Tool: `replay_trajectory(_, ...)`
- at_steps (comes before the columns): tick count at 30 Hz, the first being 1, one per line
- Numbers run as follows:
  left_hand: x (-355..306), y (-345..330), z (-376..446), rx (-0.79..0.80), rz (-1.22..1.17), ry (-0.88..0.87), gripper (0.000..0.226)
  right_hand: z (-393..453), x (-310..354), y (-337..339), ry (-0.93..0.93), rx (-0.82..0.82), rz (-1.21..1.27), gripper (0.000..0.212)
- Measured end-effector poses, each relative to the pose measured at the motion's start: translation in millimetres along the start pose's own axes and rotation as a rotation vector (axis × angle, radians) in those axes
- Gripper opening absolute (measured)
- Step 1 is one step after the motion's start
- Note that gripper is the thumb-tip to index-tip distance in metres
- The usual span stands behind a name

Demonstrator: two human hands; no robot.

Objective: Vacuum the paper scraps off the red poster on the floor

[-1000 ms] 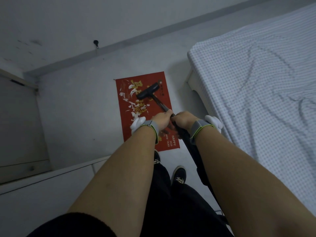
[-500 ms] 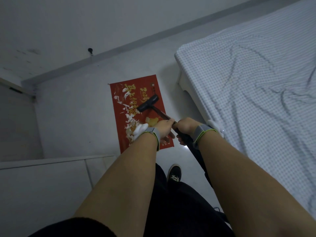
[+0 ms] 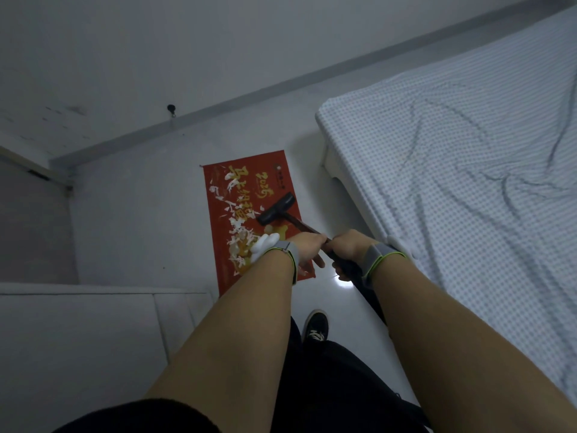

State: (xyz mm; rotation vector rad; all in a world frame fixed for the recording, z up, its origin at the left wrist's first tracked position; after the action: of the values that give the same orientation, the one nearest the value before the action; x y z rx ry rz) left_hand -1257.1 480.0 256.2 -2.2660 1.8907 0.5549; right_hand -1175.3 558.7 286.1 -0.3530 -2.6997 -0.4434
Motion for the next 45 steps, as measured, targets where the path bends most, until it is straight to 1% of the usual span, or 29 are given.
replay_trajectory(5,-1.4,-2.1,-10.3,0.021,0.082,-0.018,0.053,-7.1,-6.0,9.8,0.026,-0.03,0.005,0.028)
replay_trajectory(7,-2.0,-6.9,-14.1,0.058,0.112,-0.051,0.049,-7.1,-11.1,16.7,0.021,-0.044,0.013,0.026)
replay_trajectory(10,-1.6,-14.2,-11.6,0.104,0.072,-0.103,0.051,-7.4,-11.9,19.7,0.023,-0.035,0.032,0.02)
replay_trajectory(13,1.2,-3.0,-2.5,0.018,-0.014,-0.159,0.053,-8.7,-2.0,13.8,0.056,-0.013,0.052,0.016)
replay_trajectory(15,6.9,11.8,-0.6,-0.075,-0.037,-0.175,0.052,-6.9,10.7,5.3,0.102,0.011,0.041,0.021)
replay_trajectory(20,26.9,51.8,-1.0,-0.201,-0.067,-0.158,0.049,5.8,52.0,-32.6,0.214,0.056,-0.097,0.024)
replay_trajectory(22,30.7,65.7,-3.5,-0.228,-0.073,-0.175,0.053,9.2,66.5,-45.9,0.246,0.067,-0.109,0.024)
replay_trajectory(24,34.6,85.7,-3.9,-0.289,-0.02,-0.223,0.059,11.9,84.1,-59.3,0.254,0.067,-0.127,0.021)
replay_trajectory(25,37.3,96.9,-7.2,-0.317,-0.037,-0.238,0.062,13.7,92.8,-65.3,0.26,0.066,-0.128,0.022)
replay_trajectory(26,41.3,110.7,-5.5,-0.335,-0.059,-0.259,0.064,17.3,103.6,-72.8,0.26,0.068,-0.118,0.023)
replay_trajectory(28,42.4,123.2,-6.5,-0.261,-0.197,-0.32,0.065,23.0,121.3,-84.0,0.246,0.071,-0.085,0.026)
replay_trajectory(30,45.8,137.8,-5.6,-0.211,-0.369,-0.34,0.058,29.9,135.6,-90.7,0.243,0.067,-0.078,0.024)
replay_trajectory(32,55.6,155.2,1.7,-0.212,-0.586,-0.295,0.046,37.5,150.8,-96.4,0.238,0.063,-0.071,0.02)
replay_trajectory(34,63.4,170.2,5.6,-0.217,-0.759,-0.226,0.034,48.7,164.0,-101.6,0.226,0.052,-0.074,0.02)
replay_trajectory(35,63.5,176.2,6.7,-0.205,-0.819,-0.212,0.035,55.3,170.7,-105.4,0.222,0.046,-0.077,0.022)
replay_trajectory(38,58.9,201.2,20.8,-0.169,-0.896,-0.211,0.041,74.7,193.5,-121.4,0.216,0.045,-0.095,0.027)
replay_trajectory(41,60.6,234.8,38.6,-0.175,-0.924,-0.158,0.035,99.4,221.2,-141.6,0.2,0.055,-0.121,0.034)
replay_trajectory(43,58.7,250.9,43.9,-0.195,-0.907,-0.15,0.03,111.4,235.4,-148.6,0.212,0.063,-0.142,0.038)
replay_trajectory(45,56.2,272.6,54.9,-0.218,-0.89,-0.16,0.03,126.1,253.2,-158.4,0.21,0.077,-0.16,0.039)
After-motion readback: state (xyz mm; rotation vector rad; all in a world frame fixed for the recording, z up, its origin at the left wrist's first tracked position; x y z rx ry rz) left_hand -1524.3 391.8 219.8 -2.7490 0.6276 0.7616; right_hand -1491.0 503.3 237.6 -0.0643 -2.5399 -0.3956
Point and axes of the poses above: each hand's wrist, its own z-axis towards the middle knuckle, its own y-axis out of the back of the hand, x = y × z, the point moved 9 cm from there along z, towards the middle knuckle, and after that the axes turned 4 degrees about y, right-handed, at the moved point
